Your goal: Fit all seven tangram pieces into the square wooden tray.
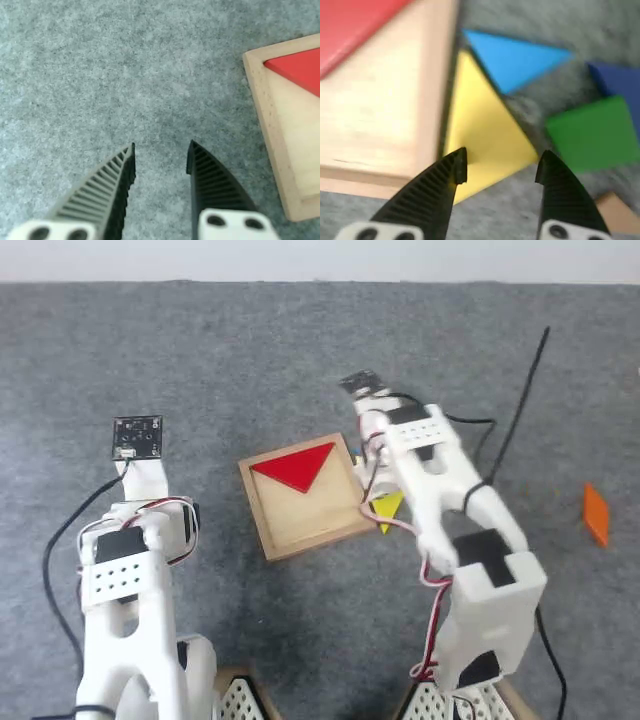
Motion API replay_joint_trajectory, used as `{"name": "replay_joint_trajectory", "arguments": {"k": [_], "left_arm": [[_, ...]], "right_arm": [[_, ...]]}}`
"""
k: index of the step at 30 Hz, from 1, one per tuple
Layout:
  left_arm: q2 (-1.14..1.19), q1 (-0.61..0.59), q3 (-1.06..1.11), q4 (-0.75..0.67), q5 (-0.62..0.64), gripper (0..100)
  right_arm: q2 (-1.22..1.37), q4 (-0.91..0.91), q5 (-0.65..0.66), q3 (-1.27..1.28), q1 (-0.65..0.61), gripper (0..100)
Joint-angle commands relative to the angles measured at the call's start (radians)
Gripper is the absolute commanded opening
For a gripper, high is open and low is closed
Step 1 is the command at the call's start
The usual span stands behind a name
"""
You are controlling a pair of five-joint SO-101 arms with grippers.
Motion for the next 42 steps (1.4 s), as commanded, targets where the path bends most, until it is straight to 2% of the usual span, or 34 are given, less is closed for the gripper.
{"name": "replay_joint_trajectory", "arguments": {"k": [1,7,10,17,21,26,42], "left_arm": [[-0.002,0.006,-0.007,-0.020,0.002,17],[-0.002,0.006,-0.007,-0.020,0.002,17],[-0.002,0.008,-0.007,-0.020,0.002,17],[-0.002,0.008,-0.005,-0.020,0.002,17],[-0.002,0.008,-0.005,-0.020,0.002,17],[-0.002,0.008,-0.005,-0.020,0.002,17],[-0.002,0.008,-0.005,-0.020,0.002,17]], "right_arm": [[0.001,0.039,-0.008,-0.023,0.114,23.8],[-0.002,0.033,0.040,-0.023,0.305,23.7],[-0.013,0.035,0.043,-0.028,0.314,23.7],[-0.189,0.025,-0.049,-0.023,0.071,23.7],[-0.225,-0.062,-0.057,0.041,-0.022,23.8],[-0.186,-0.166,-0.049,0.146,-0.028,24.1],[-0.148,-0.165,-0.025,0.210,-0.148,24.2]]}}
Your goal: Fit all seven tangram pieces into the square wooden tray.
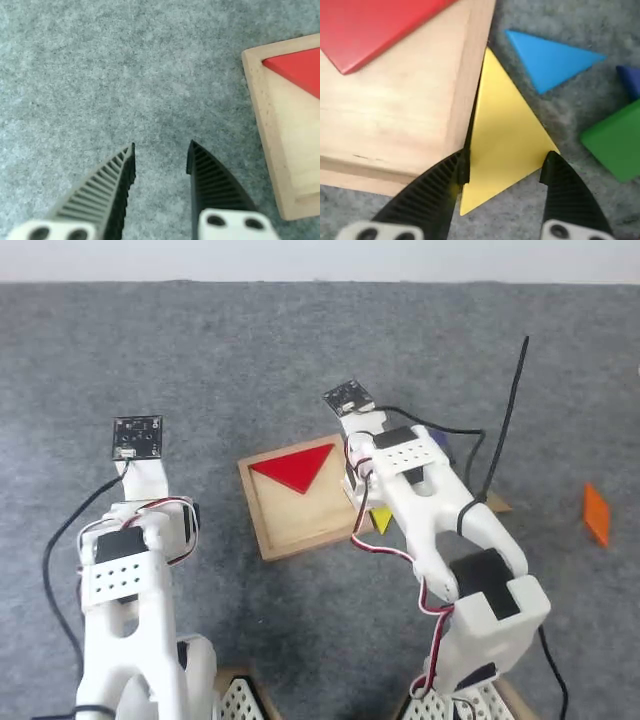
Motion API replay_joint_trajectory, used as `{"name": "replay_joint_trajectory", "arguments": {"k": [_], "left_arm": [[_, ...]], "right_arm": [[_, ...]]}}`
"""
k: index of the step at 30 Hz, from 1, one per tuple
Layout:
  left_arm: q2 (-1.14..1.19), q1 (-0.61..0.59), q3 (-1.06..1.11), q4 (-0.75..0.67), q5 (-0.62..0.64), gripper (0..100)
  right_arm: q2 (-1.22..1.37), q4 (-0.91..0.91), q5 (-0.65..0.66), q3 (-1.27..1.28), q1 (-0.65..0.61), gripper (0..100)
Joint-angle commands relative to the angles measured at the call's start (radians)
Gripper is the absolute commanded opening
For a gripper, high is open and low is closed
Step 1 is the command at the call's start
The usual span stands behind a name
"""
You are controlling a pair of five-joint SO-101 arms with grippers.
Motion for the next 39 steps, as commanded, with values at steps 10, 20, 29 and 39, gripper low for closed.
{"name": "replay_joint_trajectory", "arguments": {"k": [10,20,29,39], "left_arm": [[-0.002,0.008,-0.005,-0.018,0.002,17],[-0.002,0.008,-0.005,-0.018,0.002,17],[-0.002,0.008,-0.007,-0.018,0.002,17],[-0.002,0.008,-0.007,-0.018,0.002,17]], "right_arm": [[0.101,0.094,-0.005,-0.083,0.002,42.5],[0.203,0.171,-0.011,-0.222,0.007,36.9],[0.205,0.162,-0.051,-0.227,-0.016,12.1],[0.145,0.143,-0.051,-0.222,-0.008,20.7]]}}
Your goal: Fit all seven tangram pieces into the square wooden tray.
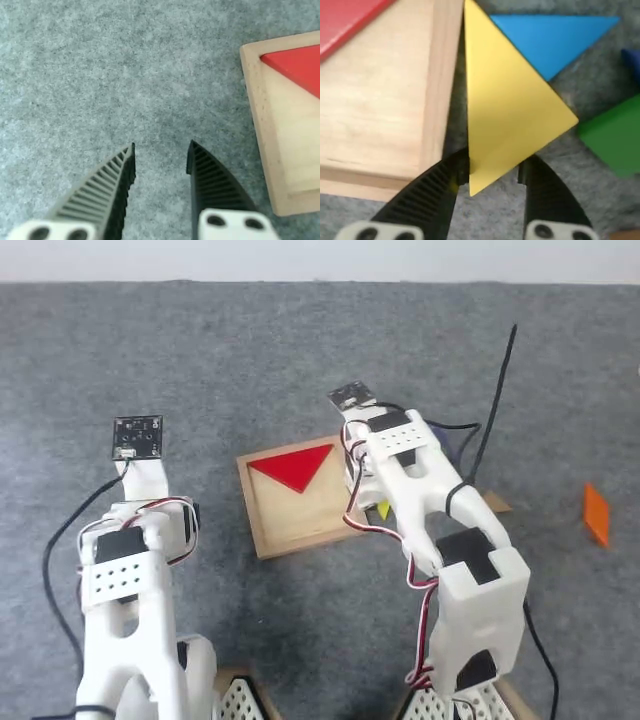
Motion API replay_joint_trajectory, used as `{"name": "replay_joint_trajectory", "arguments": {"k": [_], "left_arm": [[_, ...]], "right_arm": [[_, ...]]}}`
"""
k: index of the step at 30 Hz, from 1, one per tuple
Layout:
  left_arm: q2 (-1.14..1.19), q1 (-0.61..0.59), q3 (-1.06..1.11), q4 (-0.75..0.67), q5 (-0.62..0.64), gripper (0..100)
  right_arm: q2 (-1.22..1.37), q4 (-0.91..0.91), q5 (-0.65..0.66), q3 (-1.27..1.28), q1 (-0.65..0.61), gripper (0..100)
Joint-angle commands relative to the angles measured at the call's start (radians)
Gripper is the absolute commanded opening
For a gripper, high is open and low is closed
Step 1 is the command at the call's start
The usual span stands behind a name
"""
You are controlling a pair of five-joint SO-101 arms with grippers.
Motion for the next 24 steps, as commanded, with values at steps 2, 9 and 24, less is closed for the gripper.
{"name": "replay_joint_trajectory", "arguments": {"k": [2,9,24], "left_arm": [[-0.002,0.008,-0.007,-0.018,0.002,17],[-0.002,0.008,-0.007,-0.018,0.002,17],[-0.002,0.008,-0.007,-0.018,0.002,17]], "right_arm": [[-0.079,-0.021,-0.003,-0.011,-0.013,24.6],[-0.120,-0.094,0.044,-0.012,-0.019,31.7],[-0.044,-0.119,0.072,-0.011,-0.016,31.4]]}}
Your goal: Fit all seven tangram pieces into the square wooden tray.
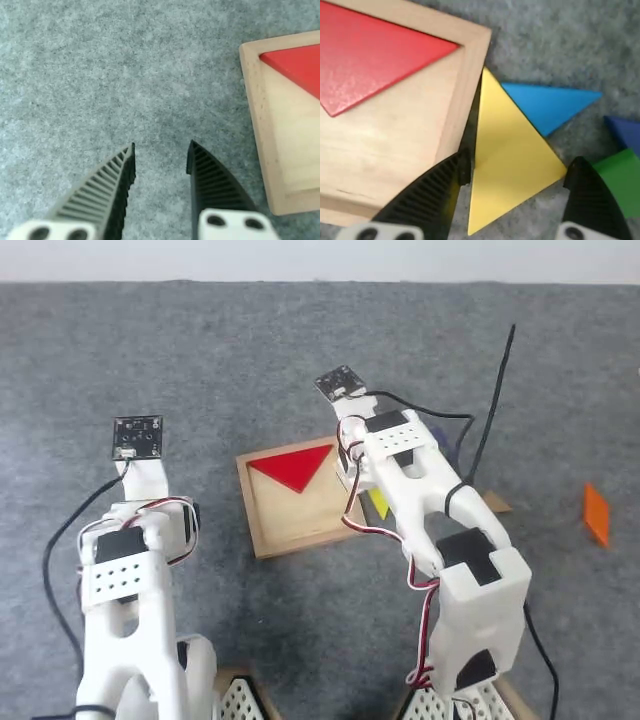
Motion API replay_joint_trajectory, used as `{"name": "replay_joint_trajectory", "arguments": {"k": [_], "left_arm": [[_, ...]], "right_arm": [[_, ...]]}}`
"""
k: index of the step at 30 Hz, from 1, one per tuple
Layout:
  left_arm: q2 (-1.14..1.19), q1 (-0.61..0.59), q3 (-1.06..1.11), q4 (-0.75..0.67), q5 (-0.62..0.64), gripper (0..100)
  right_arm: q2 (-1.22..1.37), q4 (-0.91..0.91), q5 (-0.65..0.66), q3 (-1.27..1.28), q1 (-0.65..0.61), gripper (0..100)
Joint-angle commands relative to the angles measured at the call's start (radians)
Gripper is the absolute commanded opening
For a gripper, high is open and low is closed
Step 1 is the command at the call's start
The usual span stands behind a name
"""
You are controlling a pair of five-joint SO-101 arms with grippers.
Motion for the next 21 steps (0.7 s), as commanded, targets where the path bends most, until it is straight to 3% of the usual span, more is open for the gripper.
{"name": "replay_joint_trajectory", "arguments": {"k": [1,12,19,21], "left_arm": [[-0.002,0.008,-0.007,-0.018,0.002,17],[-0.002,0.008,-0.007,-0.017,0.002,17],[-0.002,0.008,-0.007,-0.015,0.002,17],[-0.002,0.008,-0.007,-0.017,0.002,17]], "right_arm": [[-0.012,0.039,0.008,-0.014,-0.010,31.4],[-0.005,0.021,0.009,-0.014,-0.012,30.7],[-0.005,0.021,0.006,-0.014,-0.013,10.2],[-0.005,0.019,0.006,-0.014,-0.013,10.4]]}}
